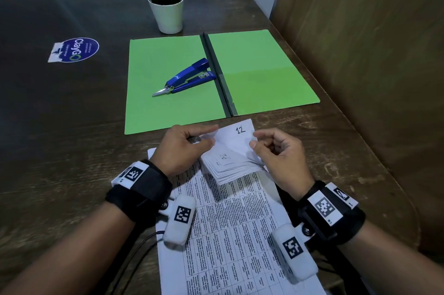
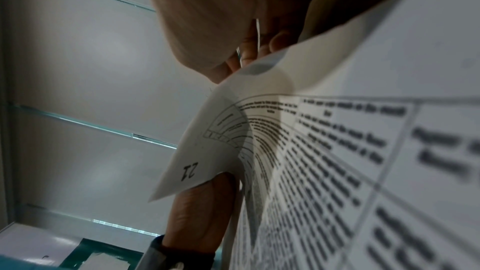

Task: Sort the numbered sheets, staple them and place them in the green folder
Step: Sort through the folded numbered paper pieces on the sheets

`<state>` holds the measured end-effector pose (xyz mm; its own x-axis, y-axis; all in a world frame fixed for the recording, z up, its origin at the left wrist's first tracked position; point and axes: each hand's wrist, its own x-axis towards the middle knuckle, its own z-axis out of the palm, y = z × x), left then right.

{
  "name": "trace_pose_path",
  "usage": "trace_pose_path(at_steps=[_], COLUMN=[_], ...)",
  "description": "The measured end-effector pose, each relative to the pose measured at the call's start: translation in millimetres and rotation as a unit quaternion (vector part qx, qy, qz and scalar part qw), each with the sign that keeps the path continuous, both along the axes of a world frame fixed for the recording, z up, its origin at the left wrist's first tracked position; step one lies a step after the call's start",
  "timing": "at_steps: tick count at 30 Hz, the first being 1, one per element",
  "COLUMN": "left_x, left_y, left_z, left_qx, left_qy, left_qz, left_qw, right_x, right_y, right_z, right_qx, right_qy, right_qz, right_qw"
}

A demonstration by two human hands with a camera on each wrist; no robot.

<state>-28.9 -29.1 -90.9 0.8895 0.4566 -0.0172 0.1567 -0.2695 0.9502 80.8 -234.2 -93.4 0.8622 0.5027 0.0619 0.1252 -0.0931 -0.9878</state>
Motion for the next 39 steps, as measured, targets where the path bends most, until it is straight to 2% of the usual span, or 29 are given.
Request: trace_pose_path(at_steps=[8, 12, 15, 25, 29, 39], left_x=[0, 2, 4, 5, 3, 3], left_y=[0, 3, 4, 2, 4, 2], left_z=[-1, -6, -10, -9, -10, -5], left_qx=[0.002, 0.031, 0.018, -0.005, 0.005, 0.019], left_qy=[-0.007, -0.009, -0.012, -0.027, -0.004, 0.01], left_qz=[0.002, 0.006, -0.002, 0.013, 0.013, 0.013], left_qw=[1.0, 0.999, 1.0, 1.0, 1.0, 1.0], right_x=[1, 3, 1, -6, -3, -1], right_y=[0, 0, 0, -2, -3, -3], right_z=[-1, -3, -2, 8, 0, -1], right_qx=[0.0, -0.011, -0.007, 0.016, -0.015, -0.014], right_qy=[-0.002, -0.037, -0.046, 0.021, 0.007, 0.021], right_qz=[-0.006, -0.017, -0.006, 0.075, 0.07, 0.061], right_qw=[1.0, 0.999, 0.999, 0.997, 0.997, 0.998])
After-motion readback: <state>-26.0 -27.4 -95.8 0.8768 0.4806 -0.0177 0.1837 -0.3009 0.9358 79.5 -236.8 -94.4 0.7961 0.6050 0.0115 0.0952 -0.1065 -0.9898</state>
